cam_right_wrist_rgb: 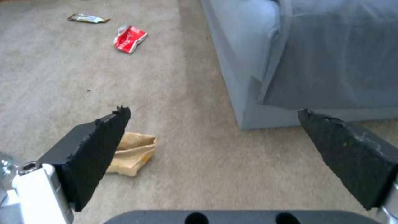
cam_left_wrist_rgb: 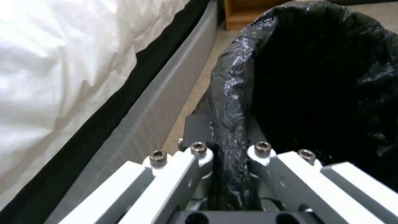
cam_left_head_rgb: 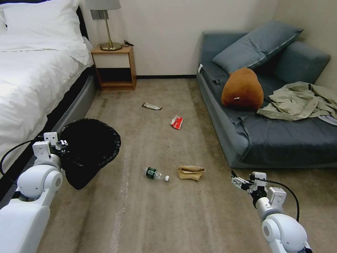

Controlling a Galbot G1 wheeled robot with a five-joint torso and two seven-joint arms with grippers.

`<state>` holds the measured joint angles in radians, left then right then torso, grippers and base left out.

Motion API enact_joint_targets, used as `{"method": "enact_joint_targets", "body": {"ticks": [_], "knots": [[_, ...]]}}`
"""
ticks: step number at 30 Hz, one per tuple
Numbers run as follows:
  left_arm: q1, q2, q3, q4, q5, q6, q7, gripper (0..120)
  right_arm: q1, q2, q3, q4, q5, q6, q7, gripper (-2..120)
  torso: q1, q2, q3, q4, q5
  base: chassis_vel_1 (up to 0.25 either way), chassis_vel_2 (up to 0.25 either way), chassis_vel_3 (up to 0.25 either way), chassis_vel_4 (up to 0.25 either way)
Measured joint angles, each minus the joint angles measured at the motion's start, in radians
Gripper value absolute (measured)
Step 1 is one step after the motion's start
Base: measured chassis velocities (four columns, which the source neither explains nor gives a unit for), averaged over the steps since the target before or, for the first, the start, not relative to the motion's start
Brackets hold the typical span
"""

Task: Pick up the trash bin, then pick up the garbage on the floor and place it into the trash bin.

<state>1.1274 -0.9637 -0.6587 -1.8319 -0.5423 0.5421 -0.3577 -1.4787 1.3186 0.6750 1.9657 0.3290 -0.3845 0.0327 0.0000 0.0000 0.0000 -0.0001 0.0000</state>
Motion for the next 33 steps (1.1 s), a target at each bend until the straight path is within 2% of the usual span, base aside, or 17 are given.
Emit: {"method": "enact_joint_targets", "body": {"ticks": [33], "knots": [[0.002, 0.0, -0.007, 0.007, 0.001, -0.008, 0.004, 4, -0.005, 0.008, -0.021, -0.014, -0.053, 0.014, -0.012, 100, 0.0, 0.0, 0.0, 0.0, -0.0001, -0.107, 0.107, 0.101, -0.105]]}}
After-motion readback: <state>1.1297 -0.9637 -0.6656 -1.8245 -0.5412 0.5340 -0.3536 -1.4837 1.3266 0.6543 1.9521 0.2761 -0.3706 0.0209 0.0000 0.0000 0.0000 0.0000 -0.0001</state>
